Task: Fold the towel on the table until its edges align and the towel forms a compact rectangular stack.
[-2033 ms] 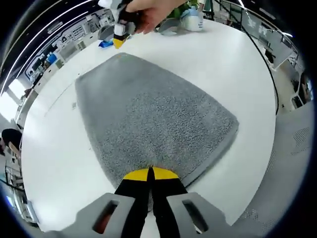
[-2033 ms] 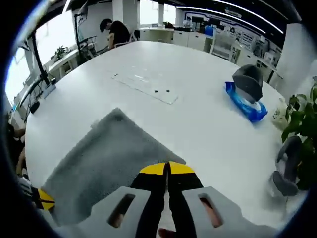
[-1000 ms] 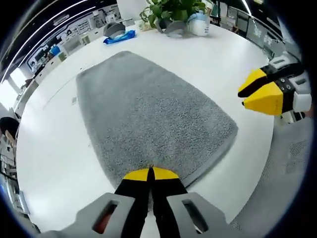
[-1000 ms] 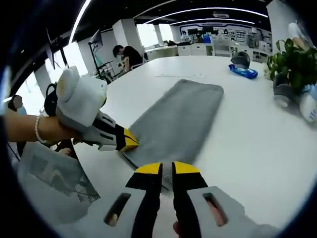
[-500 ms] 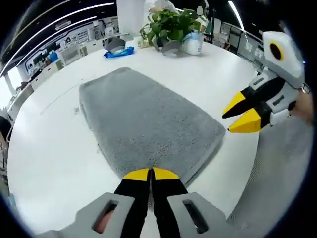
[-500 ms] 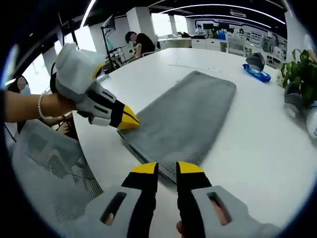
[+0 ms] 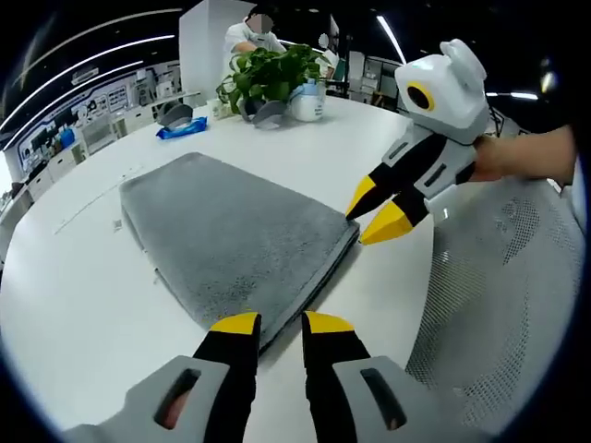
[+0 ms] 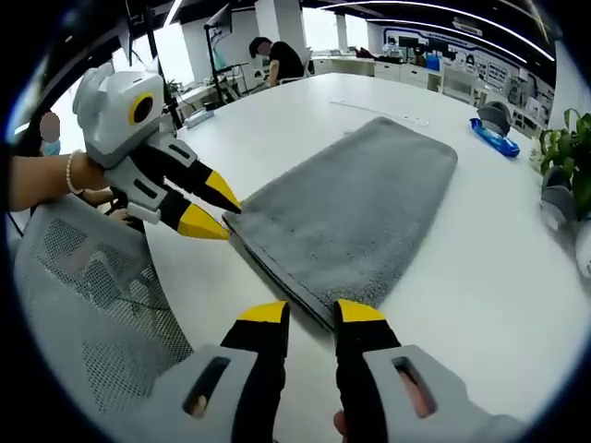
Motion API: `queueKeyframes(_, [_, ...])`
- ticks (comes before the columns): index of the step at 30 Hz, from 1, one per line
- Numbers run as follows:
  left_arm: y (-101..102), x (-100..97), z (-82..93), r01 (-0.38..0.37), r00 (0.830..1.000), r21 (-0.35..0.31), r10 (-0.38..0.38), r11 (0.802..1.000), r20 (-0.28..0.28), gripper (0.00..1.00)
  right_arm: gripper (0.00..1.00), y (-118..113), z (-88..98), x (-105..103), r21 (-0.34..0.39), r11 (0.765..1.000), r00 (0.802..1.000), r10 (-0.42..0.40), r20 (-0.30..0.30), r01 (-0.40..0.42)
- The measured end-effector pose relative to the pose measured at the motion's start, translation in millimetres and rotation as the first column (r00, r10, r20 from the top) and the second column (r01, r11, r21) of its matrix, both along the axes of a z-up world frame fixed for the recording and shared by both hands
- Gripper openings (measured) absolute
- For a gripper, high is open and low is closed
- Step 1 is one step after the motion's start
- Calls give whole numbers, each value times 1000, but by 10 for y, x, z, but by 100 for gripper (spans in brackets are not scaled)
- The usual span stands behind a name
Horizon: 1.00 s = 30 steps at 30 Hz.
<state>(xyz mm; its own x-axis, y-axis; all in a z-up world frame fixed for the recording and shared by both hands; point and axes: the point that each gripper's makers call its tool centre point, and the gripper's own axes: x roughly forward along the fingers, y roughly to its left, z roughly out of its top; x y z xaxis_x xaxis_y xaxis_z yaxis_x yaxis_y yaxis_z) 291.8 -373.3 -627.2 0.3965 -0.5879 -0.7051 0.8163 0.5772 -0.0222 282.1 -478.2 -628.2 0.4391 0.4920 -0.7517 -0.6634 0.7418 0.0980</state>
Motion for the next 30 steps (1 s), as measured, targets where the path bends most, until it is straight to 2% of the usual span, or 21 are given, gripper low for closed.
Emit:
queueKeyframes(2, [36,-17,-43,12,1000,25,-12,1000,-6,26,20,-5,-17,4,-4,1000,1000,-1,-2,1])
queueKeyframes(7, [62,9,-115,20,1000,34,-19,999,-7,26,20,-6,-119,-14,-44,999,1000,19,-16,-20])
queueKeyframes(12, [104,-17,-234,45,999,116,-45,992,-1,25,21,-22,-183,-34,-82,996,999,35,-21,-37])
queueKeyframes(16, [68,-4,-249,50,999,124,-52,991,14,24,21,-39,-223,-41,-100,994,999,41,-20,-43])
queueKeyframes(21, [78,36,-292,50,997,155,-57,987,44,21,19,-50,-281,-35,-151,986,997,74,17,-71])
queueKeyframes(23, [83,40,-294,52,997,162,-61,985,55,20,18,-58,-292,-28,-208,973,992,114,49,-102])
queueKeyframes(27, [83,46,-290,58,995,169,-71,984,70,18,13,-70,-317,-16,-272,955,986,145,83,-117])
queueKeyframes(28, [95,75,-290,48,994,179,-64,983,86,15,13,-68,-320,-17,-277,953,985,149,87,-119])
queueKeyframes(29, [113,107,-283,64,989,211,-90,975,118,14,11,-72,-320,-9,-290,949,983,154,97,-120])
queueKeyframes(30, [83,80,-284,76,989,199,-100,977,112,13,10,-82,-325,2,-301,946,982,159,104,-122])
